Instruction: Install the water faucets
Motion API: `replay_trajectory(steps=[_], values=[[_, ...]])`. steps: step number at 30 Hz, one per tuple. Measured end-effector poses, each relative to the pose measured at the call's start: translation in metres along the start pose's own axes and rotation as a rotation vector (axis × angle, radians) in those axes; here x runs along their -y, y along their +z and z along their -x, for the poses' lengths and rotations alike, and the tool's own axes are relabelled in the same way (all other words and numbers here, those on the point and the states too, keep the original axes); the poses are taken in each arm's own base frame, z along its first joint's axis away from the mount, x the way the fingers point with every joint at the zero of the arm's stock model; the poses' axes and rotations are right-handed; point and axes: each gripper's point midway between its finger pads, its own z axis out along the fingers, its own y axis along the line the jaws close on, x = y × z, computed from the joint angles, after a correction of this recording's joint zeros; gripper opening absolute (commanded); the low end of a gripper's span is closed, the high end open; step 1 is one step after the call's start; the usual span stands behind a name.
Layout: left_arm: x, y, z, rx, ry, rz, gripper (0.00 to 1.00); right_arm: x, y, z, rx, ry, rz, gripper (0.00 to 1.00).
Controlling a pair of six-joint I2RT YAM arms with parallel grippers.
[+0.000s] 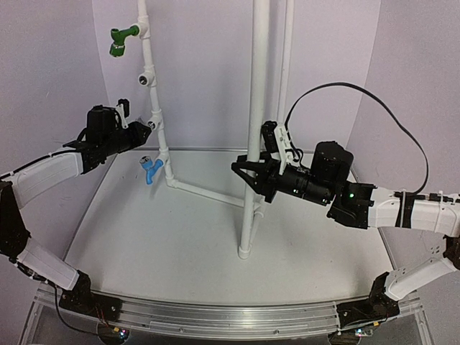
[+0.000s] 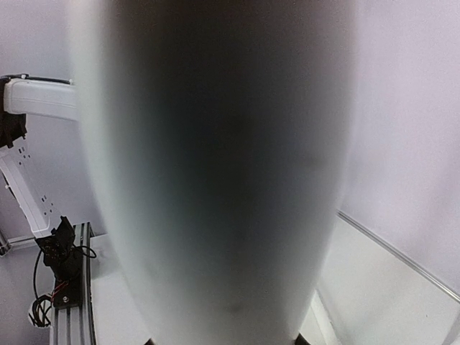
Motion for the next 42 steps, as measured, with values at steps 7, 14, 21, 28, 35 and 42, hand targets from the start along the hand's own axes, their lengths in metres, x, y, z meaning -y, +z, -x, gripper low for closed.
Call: replay_trajectory(steps=[7, 14, 21, 28, 35, 42], values=[[-0.001, -0.002, 0.000, -0.018, 0.154, 0.053, 0.00, 0.000, 0.000, 0.000, 0.000, 0.000, 0.002, 0.00], [-0.001, -0.003, -0.001, -0.028, 0.258, 0.095, 0.00, 0.000, 0.000, 0.000, 0.000, 0.000, 0.002, 0.00], [-0.003, -0.003, 0.000, -0.017, 0.262, 0.145, 0.00, -0.001, 0.000, 0.000, -0.001, -0.001, 0.003, 0.00], [-0.002, -0.005, 0.005, -0.032, 0.139, 0.153, 0.00, -0.001, 0.000, 0.000, -0.001, -0.001, 0.003, 0.00], [-0.014, -0.022, 0.013, -0.099, -0.283, -0.044, 0.00, -0.001, 0.000, 0.000, -0.001, -0.001, 0.000, 0.00], [-0.007, -0.065, 0.013, -0.163, -0.761, -0.315, 0.00, -0.001, 0.000, 0.000, -0.001, -0.002, -0.003, 0.00]])
